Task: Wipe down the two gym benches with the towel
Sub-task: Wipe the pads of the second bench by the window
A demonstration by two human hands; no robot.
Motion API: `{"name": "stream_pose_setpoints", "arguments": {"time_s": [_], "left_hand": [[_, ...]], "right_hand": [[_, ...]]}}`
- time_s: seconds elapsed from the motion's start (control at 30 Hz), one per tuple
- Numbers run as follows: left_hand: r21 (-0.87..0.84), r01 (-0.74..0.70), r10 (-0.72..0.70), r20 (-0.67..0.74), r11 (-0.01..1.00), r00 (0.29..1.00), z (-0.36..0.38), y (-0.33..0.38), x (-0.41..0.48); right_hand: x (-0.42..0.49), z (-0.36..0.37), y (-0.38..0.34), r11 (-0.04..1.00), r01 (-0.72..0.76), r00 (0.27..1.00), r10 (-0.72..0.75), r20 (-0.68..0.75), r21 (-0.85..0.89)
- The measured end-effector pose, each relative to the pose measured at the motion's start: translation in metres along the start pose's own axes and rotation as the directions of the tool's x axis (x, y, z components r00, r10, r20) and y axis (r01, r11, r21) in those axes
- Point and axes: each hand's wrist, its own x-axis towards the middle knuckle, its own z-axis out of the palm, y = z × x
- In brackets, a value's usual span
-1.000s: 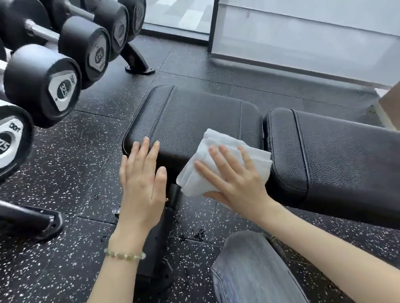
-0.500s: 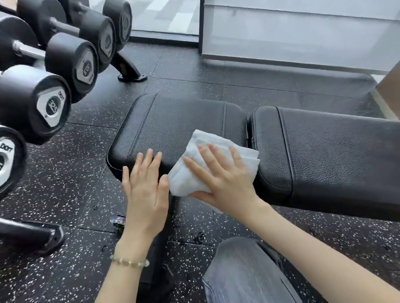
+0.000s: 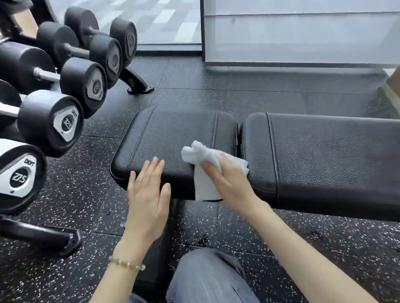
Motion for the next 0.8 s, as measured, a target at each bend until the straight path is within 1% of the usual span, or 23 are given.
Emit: {"name": "stream_pose_setpoints", "arguments": {"time_s": [0.03,0.07,0.1,0.13,0.2,0.23,0.27,0.3,0.33,0.37,0.4,0.43,0.47,0.5,0.53,0.57,0.6,0.63,0.67,0.7,0.8], "left_hand": [[0.001,-0.008,0.008,0.007,1.000,1.000,0.001,0.004,0.002],[0.001,-0.013,0.013,0.014,1.000,1.000,0.003,0.009,0.005],[0.002,-0.017,0.017,0.021,1.000,1.000,0.006,0.015,0.008],[0.000,-0.020,0.020,0.027,1.000,0.999,0.010,0.021,0.012],[-0.007,-0.025,0.025,0.045,1.000,0.999,0.019,0.033,0.019],[-0.010,-0.028,0.028,0.059,1.000,0.998,0.023,0.038,0.022],[-0.010,-0.031,0.032,0.073,0.999,0.997,0.027,0.042,0.025],[-0.008,-0.035,0.036,0.090,0.999,0.995,0.032,0.045,0.028],[-0.005,-0.039,0.040,0.108,0.999,0.993,0.036,0.048,0.030],[-0.001,-0.043,0.043,0.127,0.999,0.991,0.041,0.050,0.031],[0.002,-0.045,0.045,0.148,0.999,0.988,0.045,0.052,0.032],[0.012,-0.049,0.046,0.173,0.999,0.984,0.049,0.053,0.032],[0.033,-0.055,0.048,0.197,0.998,0.979,0.053,0.053,0.032],[0.065,-0.067,0.052,0.217,0.996,0.975,0.056,0.053,0.031],[0.099,-0.083,0.058,0.231,0.992,0.971,0.058,0.052,0.030],[0.129,-0.100,0.067,0.239,0.987,0.969,0.060,0.050,0.029],[0.151,-0.115,0.076,0.242,0.982,0.967,0.061,0.049,0.028],[0.167,-0.125,0.082,0.244,0.978,0.966,0.062,0.049,0.028],[0.175,-0.129,0.084,0.245,0.976,0.966,0.063,0.048,0.028],[0.177,-0.126,0.081,0.245,0.976,0.966,0.063,0.048,0.029],[0.194,-0.110,0.061,0.241,0.975,0.969,0.064,0.052,0.028]], "right_hand": [[-0.007,-0.011,-0.008,0.978,-0.097,0.995,0.099,-0.002,0.187],[-0.015,-0.023,-0.015,0.932,-0.155,0.985,0.170,-0.017,0.328],[-0.022,-0.035,-0.019,0.888,-0.188,0.974,0.225,-0.040,0.420],[-0.028,-0.048,-0.022,0.852,-0.200,0.963,0.262,-0.063,0.484],[-0.038,-0.078,-0.033,0.802,-0.211,0.933,0.336,-0.131,0.559],[-0.044,-0.094,-0.037,0.790,-0.217,0.911,0.375,-0.171,0.574],[-0.050,-0.110,-0.039,0.804,-0.220,0.890,0.397,-0.223,0.552],[-0.056,-0.125,-0.042,0.843,-0.213,0.880,0.385,-0.277,0.495],[-0.061,-0.137,-0.041,0.880,-0.179,0.888,0.337,-0.313,0.440],[-0.063,-0.144,-0.041,0.906,-0.136,0.901,0.281,-0.330,0.400],[-0.065,-0.148,-0.040,0.939,-0.113,0.920,0.222,-0.323,0.325],[-0.064,-0.146,-0.037,0.984,-0.080,0.942,0.127,-0.311,0.157],[-0.061,-0.138,-0.027,0.995,-0.039,0.965,0.015,-0.262,-0.087],[-0.057,-0.127,-0.012,0.943,-0.019,0.985,-0.039,-0.169,-0.333],[-0.054,-0.113,0.007,0.839,-0.020,0.997,-0.025,-0.076,-0.544],[-0.052,-0.098,0.026,0.726,-0.029,0.999,0.045,0.006,-0.687],[-0.049,-0.085,0.040,0.638,-0.037,0.988,0.138,0.067,-0.769],[-0.045,-0.075,0.050,0.578,-0.048,0.980,0.185,0.074,-0.815],[-0.041,-0.070,0.054,0.541,-0.062,0.974,0.216,0.067,-0.839],[-0.037,-0.068,0.057,0.520,-0.065,0.975,0.214,0.056,-0.852],[-0.033,-0.069,0.058,0.490,-0.031,0.990,0.136,0.041,-0.871]]}}
